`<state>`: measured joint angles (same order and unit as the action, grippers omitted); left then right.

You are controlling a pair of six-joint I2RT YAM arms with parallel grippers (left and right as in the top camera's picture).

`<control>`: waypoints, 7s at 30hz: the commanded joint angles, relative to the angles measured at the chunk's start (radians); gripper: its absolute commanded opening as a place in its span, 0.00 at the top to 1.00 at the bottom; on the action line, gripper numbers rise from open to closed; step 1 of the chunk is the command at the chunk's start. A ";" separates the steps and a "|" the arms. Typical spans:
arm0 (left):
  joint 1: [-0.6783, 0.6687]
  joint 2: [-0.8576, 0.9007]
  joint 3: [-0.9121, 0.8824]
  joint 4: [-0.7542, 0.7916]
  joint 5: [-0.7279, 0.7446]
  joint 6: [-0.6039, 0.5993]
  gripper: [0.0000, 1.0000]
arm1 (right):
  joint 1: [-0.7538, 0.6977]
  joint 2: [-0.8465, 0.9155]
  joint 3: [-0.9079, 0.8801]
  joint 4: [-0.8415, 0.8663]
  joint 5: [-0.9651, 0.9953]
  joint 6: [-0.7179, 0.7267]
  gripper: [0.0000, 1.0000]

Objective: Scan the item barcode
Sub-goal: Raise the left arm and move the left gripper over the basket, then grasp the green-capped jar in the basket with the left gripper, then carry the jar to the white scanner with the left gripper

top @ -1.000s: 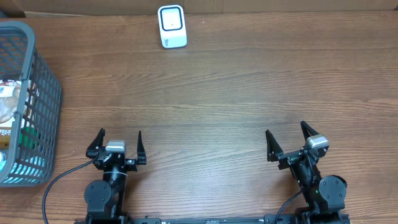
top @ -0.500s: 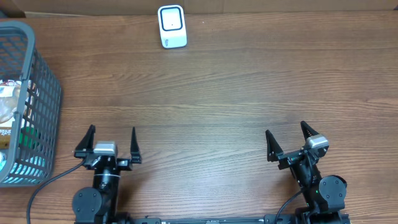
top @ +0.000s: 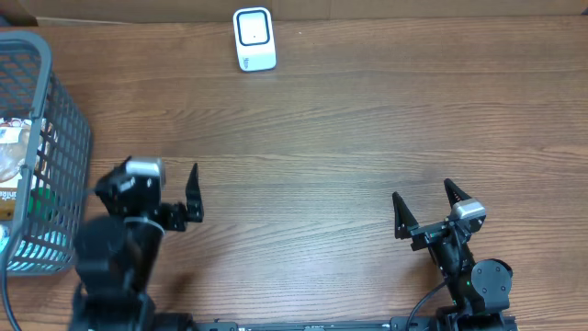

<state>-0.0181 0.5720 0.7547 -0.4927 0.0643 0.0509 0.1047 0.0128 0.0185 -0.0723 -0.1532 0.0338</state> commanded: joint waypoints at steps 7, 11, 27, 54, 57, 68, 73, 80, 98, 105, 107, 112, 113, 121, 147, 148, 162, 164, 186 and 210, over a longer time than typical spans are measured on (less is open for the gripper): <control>0.006 0.457 0.648 -0.543 0.196 -0.032 0.00 | -0.005 -0.010 -0.011 0.003 -0.005 0.008 0.00; 0.006 0.625 0.865 -0.789 0.247 -0.032 0.01 | -0.005 -0.010 -0.011 0.003 -0.005 0.008 0.00; 0.014 0.944 0.946 -0.892 0.309 -0.060 0.00 | -0.005 -0.010 -0.011 0.003 -0.005 0.008 0.00; 0.852 1.091 1.236 -0.867 0.179 -0.441 0.00 | -0.005 -0.010 -0.011 0.003 -0.005 0.008 0.00; 0.880 1.147 1.236 -0.895 0.166 -0.441 0.01 | -0.005 -0.010 -0.011 0.003 -0.005 0.008 0.00; 0.880 1.307 1.174 -0.927 0.008 -0.441 0.02 | -0.005 -0.010 -0.011 0.003 -0.005 0.008 0.00; 0.875 1.320 1.074 -0.870 -0.027 -0.440 0.02 | -0.005 -0.010 -0.011 0.003 -0.005 0.008 0.00; 0.836 1.320 0.914 -0.766 -0.116 -0.439 0.00 | -0.005 -0.010 -0.011 0.003 -0.005 0.008 0.00; 0.822 1.321 0.744 -0.587 -0.152 -0.413 0.04 | -0.005 -0.010 -0.011 0.003 -0.005 0.008 0.00; 0.822 1.321 0.715 -0.558 -0.150 -0.414 0.13 | -0.005 -0.010 -0.011 0.003 -0.005 0.008 0.00; 0.822 1.321 0.709 -0.550 -0.150 -0.414 0.15 | -0.005 -0.010 -0.011 0.003 -0.005 0.008 0.00; 0.822 1.321 0.683 -0.522 -0.150 -0.414 0.19 | -0.005 -0.010 -0.011 0.003 -0.005 0.008 0.00; 0.822 1.321 0.678 -0.517 -0.150 -0.414 0.20 | -0.005 -0.010 -0.011 0.003 -0.005 0.008 0.00; 0.822 1.321 0.671 -0.496 -0.150 -0.414 0.35 | -0.005 -0.010 -0.011 0.003 -0.005 0.008 0.00; 0.822 1.318 1.263 -0.829 0.025 -0.414 0.58 | -0.005 -0.010 -0.011 0.003 -0.005 0.008 0.00; 0.821 1.317 1.317 -0.850 0.044 -0.414 0.58 | -0.005 -0.010 -0.011 0.003 -0.005 0.008 0.00; 0.684 1.249 1.868 -1.073 0.266 -0.386 0.60 | -0.005 -0.010 -0.011 0.003 -0.005 0.008 0.00; 0.595 1.220 1.868 -1.094 0.265 -0.362 0.59 | -0.005 -0.010 -0.011 0.003 -0.005 0.008 0.00; -0.222 1.333 1.455 -1.137 -0.006 -0.285 0.59 | -0.005 -0.010 -0.011 0.003 -0.005 0.008 0.00; -0.300 1.601 1.106 -0.759 -0.013 -0.365 0.59 | -0.005 -0.010 -0.011 0.003 -0.005 0.008 0.00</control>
<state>-0.3111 2.1468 1.8626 -1.2636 0.0620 -0.2813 0.1043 0.0128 0.0185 -0.0723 -0.1532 0.0341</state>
